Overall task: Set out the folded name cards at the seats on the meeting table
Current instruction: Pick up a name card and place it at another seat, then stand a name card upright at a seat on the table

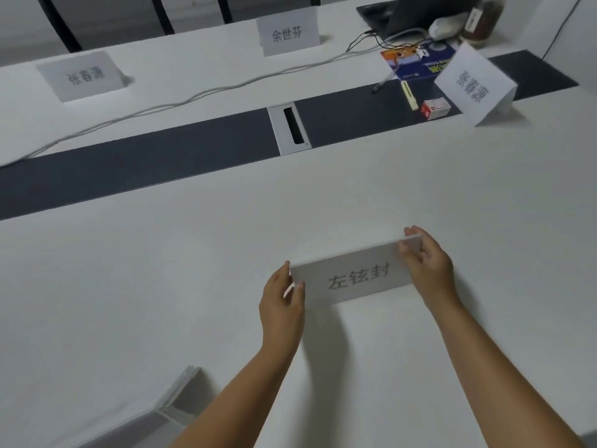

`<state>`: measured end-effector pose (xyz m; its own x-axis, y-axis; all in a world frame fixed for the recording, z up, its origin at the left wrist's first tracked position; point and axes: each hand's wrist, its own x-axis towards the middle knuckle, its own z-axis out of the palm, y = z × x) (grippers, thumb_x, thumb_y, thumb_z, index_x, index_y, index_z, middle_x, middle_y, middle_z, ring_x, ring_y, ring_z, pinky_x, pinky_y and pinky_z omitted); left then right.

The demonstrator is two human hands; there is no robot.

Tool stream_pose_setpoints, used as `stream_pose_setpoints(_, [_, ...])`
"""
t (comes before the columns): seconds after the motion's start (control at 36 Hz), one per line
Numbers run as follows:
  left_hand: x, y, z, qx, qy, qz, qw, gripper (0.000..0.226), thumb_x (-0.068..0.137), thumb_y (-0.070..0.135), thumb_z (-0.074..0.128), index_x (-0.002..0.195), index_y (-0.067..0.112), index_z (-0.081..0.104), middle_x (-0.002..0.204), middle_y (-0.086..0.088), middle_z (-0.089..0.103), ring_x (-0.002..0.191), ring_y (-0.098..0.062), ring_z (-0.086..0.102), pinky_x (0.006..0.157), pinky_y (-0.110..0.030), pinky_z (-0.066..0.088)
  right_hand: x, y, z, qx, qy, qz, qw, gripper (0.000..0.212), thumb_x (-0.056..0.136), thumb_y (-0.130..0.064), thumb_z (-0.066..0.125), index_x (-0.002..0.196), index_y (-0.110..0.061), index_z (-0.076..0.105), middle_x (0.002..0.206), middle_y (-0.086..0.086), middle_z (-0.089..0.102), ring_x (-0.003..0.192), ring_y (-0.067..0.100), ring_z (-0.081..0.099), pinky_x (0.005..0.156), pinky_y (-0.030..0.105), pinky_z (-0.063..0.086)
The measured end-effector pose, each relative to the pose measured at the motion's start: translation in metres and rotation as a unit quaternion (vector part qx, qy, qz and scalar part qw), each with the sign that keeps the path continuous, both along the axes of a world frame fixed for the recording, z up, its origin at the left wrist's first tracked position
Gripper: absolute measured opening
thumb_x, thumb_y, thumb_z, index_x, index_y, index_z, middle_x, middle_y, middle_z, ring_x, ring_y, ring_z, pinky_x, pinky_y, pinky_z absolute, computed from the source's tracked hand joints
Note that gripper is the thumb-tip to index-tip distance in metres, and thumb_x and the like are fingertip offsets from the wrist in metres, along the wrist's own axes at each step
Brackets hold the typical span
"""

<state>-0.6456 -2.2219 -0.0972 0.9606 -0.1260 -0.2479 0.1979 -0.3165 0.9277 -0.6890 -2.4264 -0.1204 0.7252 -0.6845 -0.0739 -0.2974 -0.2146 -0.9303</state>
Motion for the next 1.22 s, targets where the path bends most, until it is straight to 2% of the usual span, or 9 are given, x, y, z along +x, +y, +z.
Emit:
stream_pose_setpoints(0.06, [0.005, -0.002, -0.001, 0.008, -0.01, -0.001, 1.0, 0.033, 0.087, 0.007, 0.051, 0.119, 0.015, 0.055, 0.114, 0.009, 0.051, 0.1, -0.004, 0.052, 0.07, 0.008, 0.036, 0.002, -0.006, 0.001, 0.004, -0.002, -0.007, 1.0, 0.038, 0.087, -0.013, 0.054, 0.124, -0.009, 0.049, 0.118, -0.007, 0.049, 0.111, 0.011, 0.046, 0.096, 0.024, 0.034])
stream_pose_setpoints(0.25, [0.022, -0.017, -0.006, 0.012, -0.035, -0.031, 0.999, 0.026, 0.085, 0.006, 0.054, 0.107, 0.016, 0.064, 0.092, 0.023, 0.055, 0.071, 0.027, 0.05, 0.067, 0.008, 0.034, 0.009, -0.03, 0.003, 0.027, -0.019, -0.058, 0.998, 0.033, 0.084, -0.013, 0.059, 0.116, -0.007, 0.056, 0.113, 0.0, 0.055, 0.106, 0.013, 0.05, 0.091, 0.026, 0.038])
stream_pose_setpoints(0.5, [0.035, -0.04, -0.01, 0.013, -0.041, -0.05, 0.998, 0.027, 0.084, 0.011, 0.057, 0.111, 0.013, 0.062, 0.105, 0.01, 0.057, 0.08, 0.016, 0.05, 0.07, 0.008, 0.035, 0.018, -0.045, 0.008, 0.126, -0.084, -0.149, 0.977, 0.04, 0.081, -0.005, 0.06, 0.12, -0.008, 0.055, 0.109, 0.001, 0.057, 0.099, 0.01, 0.054, 0.073, 0.014, 0.043])
stream_pose_setpoints(0.64, [0.039, -0.045, -0.013, 0.019, -0.054, -0.065, 0.996, 0.027, 0.084, 0.01, 0.057, 0.111, 0.013, 0.062, 0.106, 0.008, 0.059, 0.073, 0.022, 0.051, 0.07, 0.008, 0.034, 0.018, -0.053, 0.01, 0.123, -0.077, -0.151, 0.978, 0.04, 0.081, -0.003, 0.06, 0.121, -0.004, 0.054, 0.111, 0.003, 0.057, 0.104, 0.012, 0.053, 0.091, 0.024, 0.042])
stream_pose_setpoints(0.75, [0.04, -0.048, -0.015, 0.024, -0.058, -0.07, 0.996, 0.028, 0.085, 0.011, 0.056, 0.112, 0.014, 0.061, 0.115, 0.002, 0.062, 0.081, 0.016, 0.049, 0.071, 0.008, 0.035, 0.017, -0.057, 0.008, 0.108, -0.074, -0.146, 0.981, 0.041, 0.082, -0.004, 0.059, 0.122, -0.004, 0.053, 0.114, 0.005, 0.057, 0.105, 0.012, 0.053, 0.087, 0.018, 0.043])
stream_pose_setpoints(0.89, [0.041, -0.049, -0.015, 0.042, -0.059, -0.078, 0.994, 0.029, 0.086, 0.014, 0.054, 0.114, 0.016, 0.061, 0.12, 0.002, 0.062, 0.093, 0.0, 0.056, 0.073, 0.008, 0.034, 0.019, -0.057, 0.009, 0.094, -0.062, -0.148, 0.983, 0.042, 0.082, -0.005, 0.06, 0.123, -0.005, 0.052, 0.126, 0.012, 0.056, 0.11, 0.015, 0.053, 0.098, 0.028, 0.041])
stream_pose_setpoints(1.08, [0.027, -0.033, 0.013, 0.056, -0.039, -0.076, 0.995, 0.052, 0.085, 0.018, 0.056, 0.133, 0.014, 0.037, 0.14, -0.005, 0.043, 0.127, -0.018, 0.042, 0.1, -0.024, 0.036, 0.008, -0.031, 0.019, -0.072, 0.007, -0.143, 0.987, 0.048, 0.083, -0.018, 0.06, 0.128, -0.007, 0.047, 0.137, 0.011, 0.047, 0.127, 0.025, 0.043, 0.109, 0.04, 0.033])
stream_pose_setpoints(1.17, [0.018, -0.001, 0.041, 0.064, -0.071, -0.061, 0.994, 0.044, 0.084, 0.017, 0.056, 0.127, 0.015, 0.045, 0.137, -0.003, 0.045, 0.125, -0.016, 0.043, 0.105, -0.032, 0.038, -0.002, 0.008, 0.031, -0.152, -0.021, -0.119, 0.981, 0.044, 0.08, -0.019, 0.058, 0.119, 0.001, 0.053, 0.131, 0.019, 0.052, 0.124, 0.029, 0.045, 0.105, 0.024, 0.03])
stream_pose_setpoints(1.22, [0.008, 0.03, 0.062, 0.066, -0.109, -0.045, 0.991, 0.04, 0.083, 0.02, 0.058, 0.123, 0.018, 0.05, 0.132, 0.002, 0.049, 0.121, -0.011, 0.046, 0.102, -0.027, 0.04, -0.008, 0.04, 0.035, -0.155, -0.046, -0.077, 0.984, 0.044, 0.08, -0.024, 0.055, 0.112, 0.004, 0.057, 0.124, 0.021, 0.056, 0.119, 0.026, 0.048, 0.098, 0.012, 0.03])
